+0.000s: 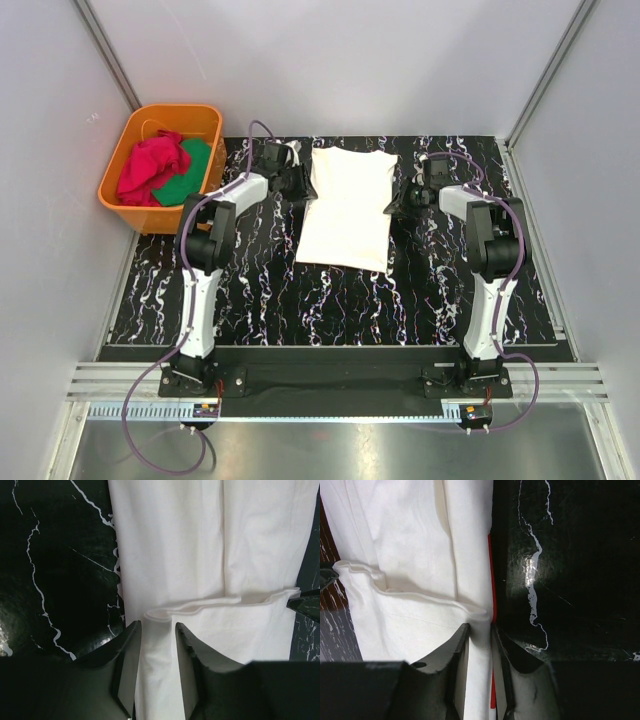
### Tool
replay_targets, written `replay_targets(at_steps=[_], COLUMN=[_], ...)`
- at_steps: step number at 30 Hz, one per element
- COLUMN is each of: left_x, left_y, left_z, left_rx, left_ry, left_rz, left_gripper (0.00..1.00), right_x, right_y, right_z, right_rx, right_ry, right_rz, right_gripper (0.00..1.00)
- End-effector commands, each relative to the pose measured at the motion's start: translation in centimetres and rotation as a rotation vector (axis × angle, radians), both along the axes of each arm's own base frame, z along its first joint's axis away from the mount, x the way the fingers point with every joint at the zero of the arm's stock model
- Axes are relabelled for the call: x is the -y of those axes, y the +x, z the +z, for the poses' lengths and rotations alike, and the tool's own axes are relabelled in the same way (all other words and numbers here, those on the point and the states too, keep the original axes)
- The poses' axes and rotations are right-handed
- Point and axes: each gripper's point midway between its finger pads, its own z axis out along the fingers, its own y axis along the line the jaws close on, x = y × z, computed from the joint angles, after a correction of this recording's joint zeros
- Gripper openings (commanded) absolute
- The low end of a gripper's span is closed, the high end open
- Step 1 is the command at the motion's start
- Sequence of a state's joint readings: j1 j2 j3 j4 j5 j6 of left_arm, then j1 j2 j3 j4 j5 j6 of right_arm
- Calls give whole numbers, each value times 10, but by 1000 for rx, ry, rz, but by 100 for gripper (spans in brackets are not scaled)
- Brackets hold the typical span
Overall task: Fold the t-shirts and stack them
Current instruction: Fold the tshirt
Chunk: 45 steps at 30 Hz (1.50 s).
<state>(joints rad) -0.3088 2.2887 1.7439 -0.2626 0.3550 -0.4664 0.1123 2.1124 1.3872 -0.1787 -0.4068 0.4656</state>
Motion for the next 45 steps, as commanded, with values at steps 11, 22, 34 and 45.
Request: replay_targets(at_steps=[11,22,34,45], left_x=[-29,-41,-45,-25], left_y=[16,15,13,-61], left_z=[-8,-17,28,97], left_rx=[18,-10,44,82], left_ry=[139,145,146,24], left_rz=[82,123,150,101], left_gripper=[0,0,46,50], right_x=[8,16,22,1], right_y=[19,25,27,-45], right_z=[5,-10,5,80], right_rx=[21,-4,-4,-45], right_ry=[-31,-46,-68,-61], right_rz=[-34,-42,-21,66], right_gripper=[0,0,46,59])
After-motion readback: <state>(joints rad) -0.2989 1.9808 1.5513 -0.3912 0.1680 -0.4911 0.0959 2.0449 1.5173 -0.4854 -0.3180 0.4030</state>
